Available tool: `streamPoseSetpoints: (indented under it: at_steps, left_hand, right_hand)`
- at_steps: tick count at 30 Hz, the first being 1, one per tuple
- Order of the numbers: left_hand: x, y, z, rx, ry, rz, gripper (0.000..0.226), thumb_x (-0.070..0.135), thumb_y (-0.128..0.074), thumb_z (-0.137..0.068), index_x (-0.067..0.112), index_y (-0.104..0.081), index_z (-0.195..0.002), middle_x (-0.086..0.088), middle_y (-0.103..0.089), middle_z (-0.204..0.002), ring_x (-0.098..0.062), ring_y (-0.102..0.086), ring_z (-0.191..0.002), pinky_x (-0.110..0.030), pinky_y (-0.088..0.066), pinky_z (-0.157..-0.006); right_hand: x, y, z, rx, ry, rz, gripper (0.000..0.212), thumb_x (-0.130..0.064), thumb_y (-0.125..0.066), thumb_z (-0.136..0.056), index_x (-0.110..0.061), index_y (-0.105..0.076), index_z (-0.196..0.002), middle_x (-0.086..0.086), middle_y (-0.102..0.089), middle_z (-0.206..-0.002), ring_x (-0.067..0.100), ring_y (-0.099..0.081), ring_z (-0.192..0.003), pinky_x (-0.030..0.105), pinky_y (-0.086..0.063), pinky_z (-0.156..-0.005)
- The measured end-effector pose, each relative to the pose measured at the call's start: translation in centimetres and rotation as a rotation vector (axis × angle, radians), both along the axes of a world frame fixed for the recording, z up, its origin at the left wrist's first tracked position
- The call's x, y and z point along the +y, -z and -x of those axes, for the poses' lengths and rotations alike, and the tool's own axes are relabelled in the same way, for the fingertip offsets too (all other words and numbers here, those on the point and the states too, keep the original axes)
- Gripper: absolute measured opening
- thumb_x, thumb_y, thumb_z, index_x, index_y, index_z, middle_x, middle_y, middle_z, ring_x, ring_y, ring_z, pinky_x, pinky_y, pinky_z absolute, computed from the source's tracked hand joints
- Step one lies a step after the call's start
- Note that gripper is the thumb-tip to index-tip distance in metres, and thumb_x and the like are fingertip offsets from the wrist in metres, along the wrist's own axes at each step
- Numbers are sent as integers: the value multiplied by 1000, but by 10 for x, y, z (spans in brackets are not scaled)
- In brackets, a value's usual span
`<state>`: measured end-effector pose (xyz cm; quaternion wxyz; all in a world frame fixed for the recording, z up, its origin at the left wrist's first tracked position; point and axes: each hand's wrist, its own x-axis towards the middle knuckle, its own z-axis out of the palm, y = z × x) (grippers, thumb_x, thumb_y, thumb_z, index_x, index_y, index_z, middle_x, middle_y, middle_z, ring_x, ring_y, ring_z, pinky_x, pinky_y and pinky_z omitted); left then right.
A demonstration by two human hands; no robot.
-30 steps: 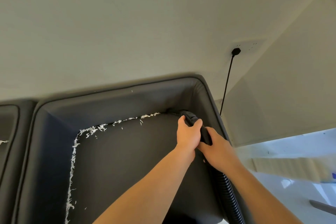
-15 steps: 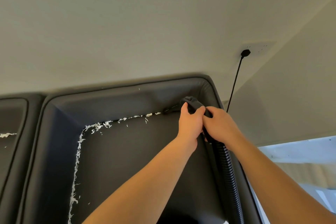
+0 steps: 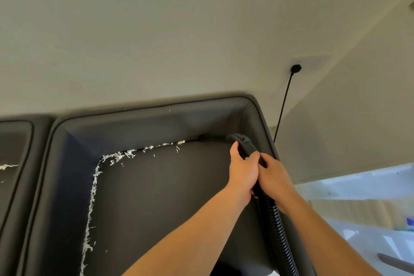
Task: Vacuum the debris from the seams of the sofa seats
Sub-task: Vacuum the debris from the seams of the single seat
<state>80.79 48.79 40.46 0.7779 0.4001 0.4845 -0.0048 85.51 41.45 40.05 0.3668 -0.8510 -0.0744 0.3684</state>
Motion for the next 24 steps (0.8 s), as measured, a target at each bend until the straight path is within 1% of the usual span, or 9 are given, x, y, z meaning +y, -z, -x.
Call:
streamPoseSetpoints:
  at_steps: [4, 6, 9, 11, 14, 15, 19, 22, 24]
  left_hand:
    - [-2, -5, 17, -27, -111, -3, 69, 22, -58, -100, 45, -21, -154, 6, -65, -115, -17, -67, -106, -41, -57, -94]
    - [4, -4, 23, -31, -136, -9, 68, 21, -58, -100, 45, -23, -154, 5, -65, -116, -16, -67, -105, -38, -58, -90]
    - [19, 2, 28, -18, -140, -12, 67, 20, -58, -101, 42, -25, -155, 3, -65, -123, -17, -67, -108, -39, -57, -93]
    - [28, 7, 32, -6, -117, -24, 67, 21, -59, -101, 41, -26, -155, 3, -67, -121, -18, -67, -109, -41, -57, -95]
    - [34, 12, 32, 9, -62, -40, 68, 22, -60, -101, 41, -24, -156, 1, -65, -128, -20, -66, -113, -44, -56, -99]
    - [34, 11, 32, 10, -43, -41, 69, 22, -59, -101, 41, -23, -156, 0, -64, -130, -20, -66, -112, -43, -56, -97]
    - [26, 6, 28, 38, 49, -55, 68, 22, -56, -102, 38, -19, -157, 0, -59, -128, -16, -63, -104, -32, -55, -77]
    - [18, 1, 29, 70, 59, -68, 69, 22, -54, -102, 37, -16, -158, -4, -55, -139, -24, -61, -115, -42, -55, -93]
    - [15, -2, 35, 80, 15, -72, 68, 23, -53, -102, 40, -17, -157, -3, -57, -137, -24, -62, -114, -47, -54, -99]
  right_hand:
    - [1, -6, 11, -55, -74, -34, 11, -37, -57, -101, -36, -68, -103, -10, -74, -80, 8, -71, -67, 25, -58, -58]
    - [8, -6, 14, -56, -111, -40, 13, -35, -56, -101, -35, -67, -107, -10, -74, -84, 9, -72, -70, 29, -61, -63]
    - [24, 2, 20, -40, -124, -21, 15, -35, -54, -101, -34, -65, -111, -5, -74, -85, 16, -72, -70, 38, -64, -67]
    - [32, 11, 22, -39, -126, -14, 18, -35, -54, -101, -33, -64, -115, -4, -73, -86, 18, -72, -71, 40, -64, -68]
    - [34, 18, 22, -28, -112, -5, 21, -35, -54, -100, -31, -62, -119, -2, -73, -88, 19, -72, -71, 39, -64, -66]
    - [33, 20, 22, -15, -94, -5, 21, -35, -54, -100, -31, -62, -119, 0, -73, -87, 20, -72, -71, 40, -64, -66]
    - [23, 25, 26, 86, 36, -22, 17, -31, -55, -101, -26, -64, -115, 6, -73, -90, 27, -73, -72, 43, -65, -64]
    - [19, 20, 34, 138, 64, -33, 16, -29, -55, -102, -25, -64, -115, 8, -73, -95, 29, -73, -78, 42, -64, -63]
    - [18, 13, 38, 101, 18, -27, 12, -30, -56, -102, -28, -64, -111, 5, -74, -92, 26, -74, -76, 44, -65, -64]
